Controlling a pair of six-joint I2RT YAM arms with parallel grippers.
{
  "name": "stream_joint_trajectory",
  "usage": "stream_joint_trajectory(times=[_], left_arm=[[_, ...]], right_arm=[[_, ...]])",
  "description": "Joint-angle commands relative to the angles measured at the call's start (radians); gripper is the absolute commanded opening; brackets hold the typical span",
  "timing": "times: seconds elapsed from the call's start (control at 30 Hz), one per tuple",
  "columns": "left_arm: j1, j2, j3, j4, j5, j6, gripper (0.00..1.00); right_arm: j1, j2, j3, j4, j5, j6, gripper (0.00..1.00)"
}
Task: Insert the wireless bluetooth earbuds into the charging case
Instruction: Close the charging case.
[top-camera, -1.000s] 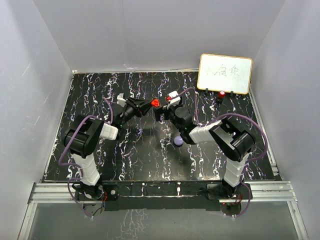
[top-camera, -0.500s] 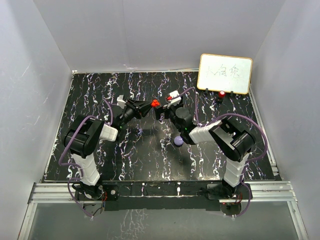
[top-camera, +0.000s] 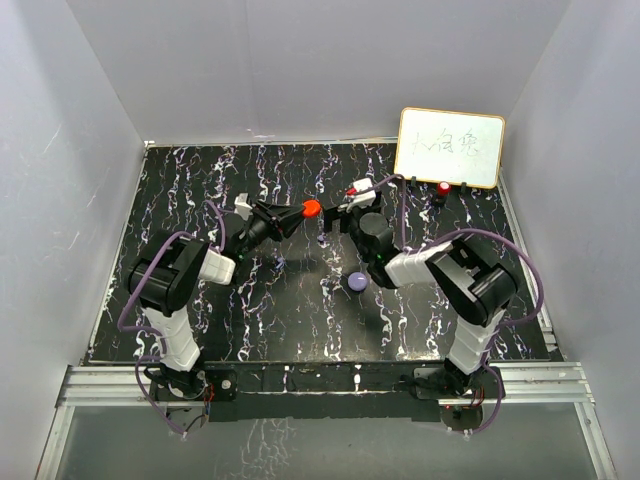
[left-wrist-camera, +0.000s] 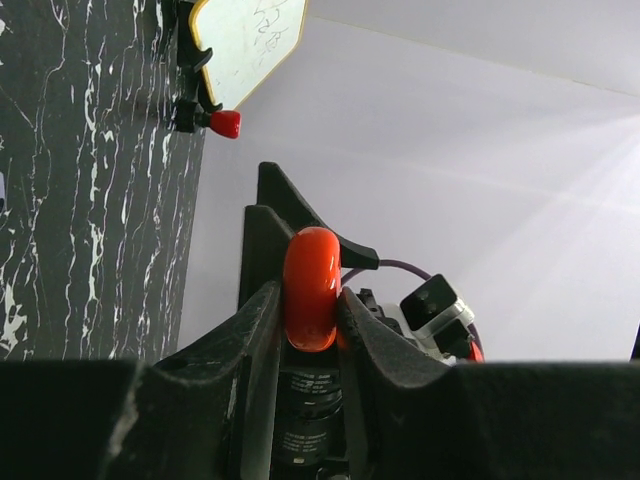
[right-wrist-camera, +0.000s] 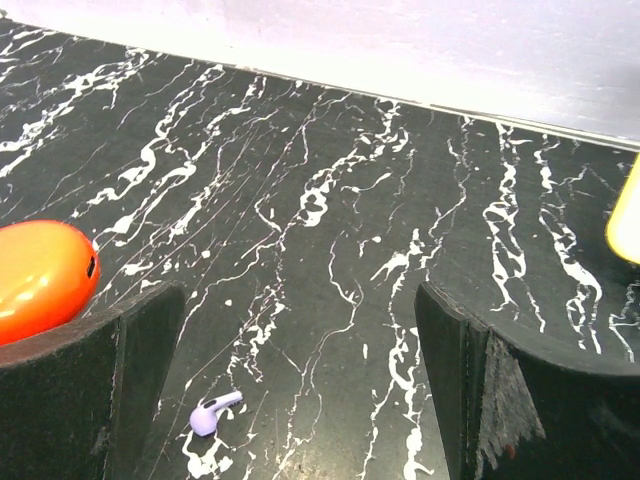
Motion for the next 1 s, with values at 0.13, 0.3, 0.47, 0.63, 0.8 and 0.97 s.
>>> stream_joint_trajectory(times=[0.13,0.3,0.47,0.63,0.8,0.97], left_arm=[[0.118,0.015,-0.039,0.011,0.093,0.066,0.0],[0.172,0.077,-0.005,-0.044,0.166,0.147,0.0],[0.181,0.078,0.053,-0.208,0.167,0.281,0.0],[0.206,0.058,0.123,-0.374,0.148,0.403,0.0],[0.223,0.019,0.19,-0.578,0.094,0.549,0.0],[0.234,0.024,0.229,-0.657,0.068,0.616,0.0]], right_arm=[[-0.032,-0.202,0.022,-0.265,0.094,0.068,0.98],[-0.038,-0.3,0.094,-0.548,0.028,0.1,0.98],[-0.045,-0.392,0.069,-0.593,-0.06,0.117,0.98],[-0.125,-0.391,0.07,-0.667,-0.273,0.194,0.98],[-0.15,-0.374,0.093,-0.791,-0.328,0.23,0.96],[-0.15,-0.377,0.082,-0.901,-0.379,0.25,0.94]])
